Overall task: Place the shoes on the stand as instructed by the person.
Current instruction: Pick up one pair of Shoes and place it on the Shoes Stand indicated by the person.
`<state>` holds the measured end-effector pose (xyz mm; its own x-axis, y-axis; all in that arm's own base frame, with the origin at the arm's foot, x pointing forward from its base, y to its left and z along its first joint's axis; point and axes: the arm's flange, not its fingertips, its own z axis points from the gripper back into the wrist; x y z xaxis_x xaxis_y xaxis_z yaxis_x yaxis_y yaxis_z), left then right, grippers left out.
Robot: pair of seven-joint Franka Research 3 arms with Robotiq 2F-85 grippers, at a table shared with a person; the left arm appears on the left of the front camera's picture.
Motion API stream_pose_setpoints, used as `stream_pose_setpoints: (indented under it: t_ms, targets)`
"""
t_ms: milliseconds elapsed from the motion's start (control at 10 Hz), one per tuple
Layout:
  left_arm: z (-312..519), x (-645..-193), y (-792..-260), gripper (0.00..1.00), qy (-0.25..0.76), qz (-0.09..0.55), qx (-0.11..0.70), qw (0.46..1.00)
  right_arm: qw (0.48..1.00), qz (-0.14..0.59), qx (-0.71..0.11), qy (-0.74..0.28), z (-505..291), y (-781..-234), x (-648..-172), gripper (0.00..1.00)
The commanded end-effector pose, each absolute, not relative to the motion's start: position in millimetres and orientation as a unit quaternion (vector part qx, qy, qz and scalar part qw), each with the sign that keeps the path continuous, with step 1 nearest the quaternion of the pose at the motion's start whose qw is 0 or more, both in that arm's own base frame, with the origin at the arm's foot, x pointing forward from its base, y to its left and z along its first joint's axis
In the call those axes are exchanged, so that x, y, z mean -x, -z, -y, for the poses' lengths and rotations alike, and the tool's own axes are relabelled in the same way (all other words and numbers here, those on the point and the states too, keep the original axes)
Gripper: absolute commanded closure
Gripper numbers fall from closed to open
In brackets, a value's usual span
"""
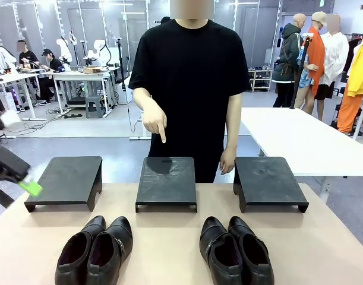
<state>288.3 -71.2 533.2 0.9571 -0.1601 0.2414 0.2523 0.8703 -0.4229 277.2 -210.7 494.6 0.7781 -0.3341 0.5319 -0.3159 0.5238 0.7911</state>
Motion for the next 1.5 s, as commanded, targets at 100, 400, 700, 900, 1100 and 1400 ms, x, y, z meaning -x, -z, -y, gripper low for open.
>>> stream_pose_setpoints:
  t_ms: [100, 400, 700, 900, 1100, 1400]
  targets:
    - [115.7, -300.7, -500.1, 0.00, 0.085, 0.075, 0.193, 0.975, 0.803, 0.338, -0.490, 0.001, 211.2, -495.1, -277.5, 0.00]
    - [149.7, -297.7, -468.2, 0.00, 0.055, 0.093, 0.141, 0.984, 0.803, 0.338, -0.490, 0.001, 211.2, -495.1, -277.5, 0.00]
    - [169.9, -298.2, -430.1, 0.00, 0.020, 0.110, 0.102, 0.989, 0.803, 0.338, -0.490, 0.001, 211.2, -495.1, -277.5, 0.00]
    - [173.2, -298.4, -412.2, 0.00, -0.001, 0.098, 0.087, 0.991, 0.803, 0.338, -0.490, 0.001, 211.2, -495.1, -277.5, 0.00]
    - [175.1, -296.0, -393.3, 0.00, -0.010, 0.099, 0.069, 0.993, 0.803, 0.338, -0.490, 0.001, 211.2, -495.1, -277.5, 0.00]
    - [180.7, -291.4, -368.1, 0.00, -0.004, 0.078, 0.064, 0.995, 0.803, 0.338, -0.490, 0.001, 211.2, -495.1, -277.5, 0.00]
